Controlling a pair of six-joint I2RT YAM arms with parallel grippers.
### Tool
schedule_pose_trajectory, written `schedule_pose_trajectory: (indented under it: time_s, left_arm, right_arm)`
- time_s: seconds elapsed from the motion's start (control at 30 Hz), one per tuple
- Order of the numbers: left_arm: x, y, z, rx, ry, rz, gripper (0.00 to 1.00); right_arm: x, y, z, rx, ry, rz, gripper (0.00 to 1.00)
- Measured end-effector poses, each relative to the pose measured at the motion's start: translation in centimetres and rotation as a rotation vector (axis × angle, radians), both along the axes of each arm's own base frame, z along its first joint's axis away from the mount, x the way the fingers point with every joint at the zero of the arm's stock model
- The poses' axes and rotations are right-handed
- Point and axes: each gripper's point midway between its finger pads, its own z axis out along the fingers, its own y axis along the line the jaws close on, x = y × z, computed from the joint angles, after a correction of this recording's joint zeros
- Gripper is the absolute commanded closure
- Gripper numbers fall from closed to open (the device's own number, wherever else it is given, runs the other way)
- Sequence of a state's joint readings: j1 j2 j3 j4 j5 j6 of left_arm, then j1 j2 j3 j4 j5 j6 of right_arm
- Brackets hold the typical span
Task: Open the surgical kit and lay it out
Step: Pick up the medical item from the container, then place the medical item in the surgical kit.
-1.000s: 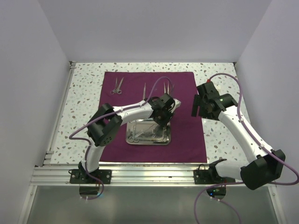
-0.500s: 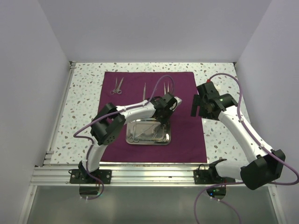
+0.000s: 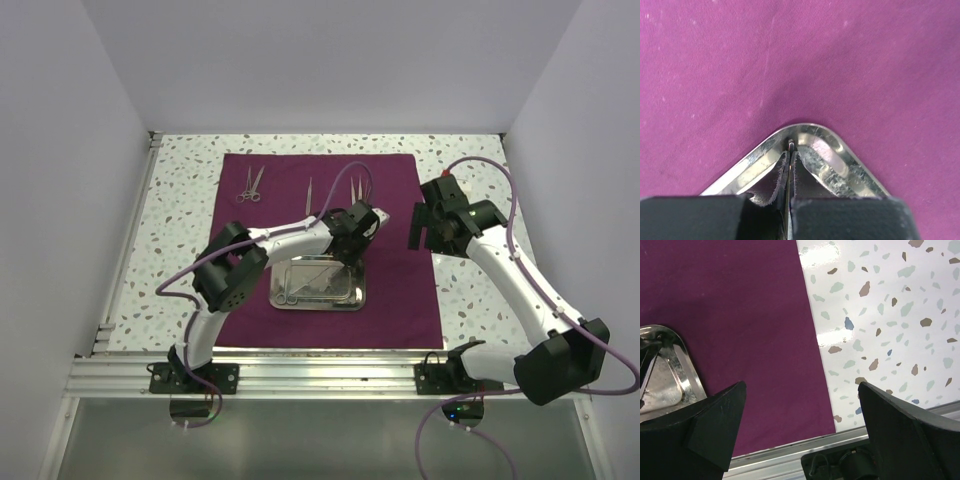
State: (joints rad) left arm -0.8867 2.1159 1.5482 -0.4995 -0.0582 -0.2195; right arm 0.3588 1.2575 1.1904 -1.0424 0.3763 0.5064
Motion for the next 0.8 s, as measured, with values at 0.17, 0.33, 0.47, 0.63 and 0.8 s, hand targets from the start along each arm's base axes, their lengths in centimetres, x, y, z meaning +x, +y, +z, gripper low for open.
schedule_pose_trajectory:
  time_s: [0.17, 0.33, 0.47, 0.63, 0.8]
  left_arm:
    - [-0.4, 1.6, 0.7, 0.080, 0.025, 0.013, 1.00]
    - [1.2, 1.1, 4.3, 0.074, -0.013, 0.034, 1.00]
    - [4.5, 1.1, 7.7, 0.026, -0.087, 0.087, 1.00]
    - [11.2, 5.2, 10.5, 0.016, -0.193, 0.251, 1.00]
    - [19.0, 9.9, 10.8, -0.004, -0.284, 0.435, 1.00]
  right_arm:
    - [0.1, 0.0, 0.0, 0.001, -0.002, 0.000, 0.02]
    - [0.1, 0.0, 0.0, 0.002, -0.003, -0.001, 0.02]
    - [0.1, 0.0, 0.0, 0.002, -0.003, -0.001, 0.02]
    - [0.0, 0.0, 0.0, 0.004, -0.004, -0.006, 0.02]
    - [-0.4, -0.1, -0.5, 0.004, 0.012, -0.015, 0.02]
